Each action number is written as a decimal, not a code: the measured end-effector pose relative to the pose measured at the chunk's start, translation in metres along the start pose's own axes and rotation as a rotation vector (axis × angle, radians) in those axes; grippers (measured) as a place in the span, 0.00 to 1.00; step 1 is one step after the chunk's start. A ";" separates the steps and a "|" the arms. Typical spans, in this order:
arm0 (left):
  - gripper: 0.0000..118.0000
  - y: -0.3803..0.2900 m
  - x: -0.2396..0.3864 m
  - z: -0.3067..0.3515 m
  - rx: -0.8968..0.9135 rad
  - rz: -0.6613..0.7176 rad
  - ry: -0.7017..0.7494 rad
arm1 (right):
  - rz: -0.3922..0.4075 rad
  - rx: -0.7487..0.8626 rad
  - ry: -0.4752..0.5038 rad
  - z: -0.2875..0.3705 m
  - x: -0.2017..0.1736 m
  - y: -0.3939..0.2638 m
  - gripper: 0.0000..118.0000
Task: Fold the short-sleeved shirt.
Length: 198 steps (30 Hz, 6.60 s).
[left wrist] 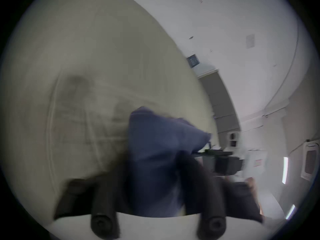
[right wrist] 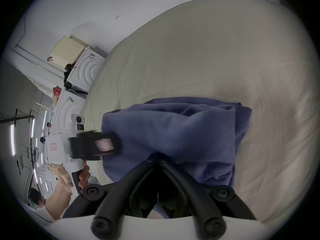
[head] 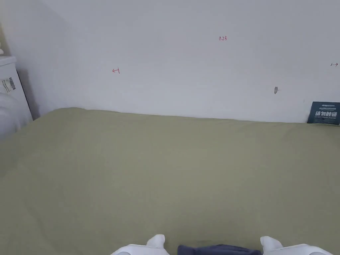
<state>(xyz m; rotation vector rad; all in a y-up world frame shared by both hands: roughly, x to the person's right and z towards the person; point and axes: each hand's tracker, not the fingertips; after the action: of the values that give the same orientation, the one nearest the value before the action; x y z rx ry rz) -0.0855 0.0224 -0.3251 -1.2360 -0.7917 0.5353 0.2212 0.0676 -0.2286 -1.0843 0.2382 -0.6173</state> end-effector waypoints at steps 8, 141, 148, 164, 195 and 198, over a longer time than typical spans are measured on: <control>0.16 0.007 -0.004 0.019 0.011 0.042 -0.127 | 0.055 0.009 -0.105 -0.002 -0.024 -0.001 0.00; 1.00 -0.110 0.202 0.147 0.986 -0.757 0.613 | 0.355 1.130 -0.644 0.179 -0.105 -0.118 1.00; 1.00 -0.105 0.195 0.154 1.004 -0.709 0.624 | 0.337 1.142 -0.631 0.181 -0.107 -0.118 1.00; 1.00 -0.105 0.194 0.164 1.017 -0.655 0.595 | 0.360 1.155 -0.632 0.184 -0.116 -0.117 1.00; 1.00 -0.110 0.187 0.165 0.945 -0.573 0.566 | 0.361 1.059 -0.673 0.174 -0.119 -0.120 1.00; 1.00 -0.110 0.185 0.166 0.944 -0.563 0.561 | 0.311 1.035 -0.614 0.177 -0.112 -0.122 1.00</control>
<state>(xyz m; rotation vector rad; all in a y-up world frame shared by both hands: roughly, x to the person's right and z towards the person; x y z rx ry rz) -0.1038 0.2331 -0.1542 -0.2199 -0.2906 0.0418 0.1711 0.2256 -0.0525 -0.1780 -0.4179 -0.0509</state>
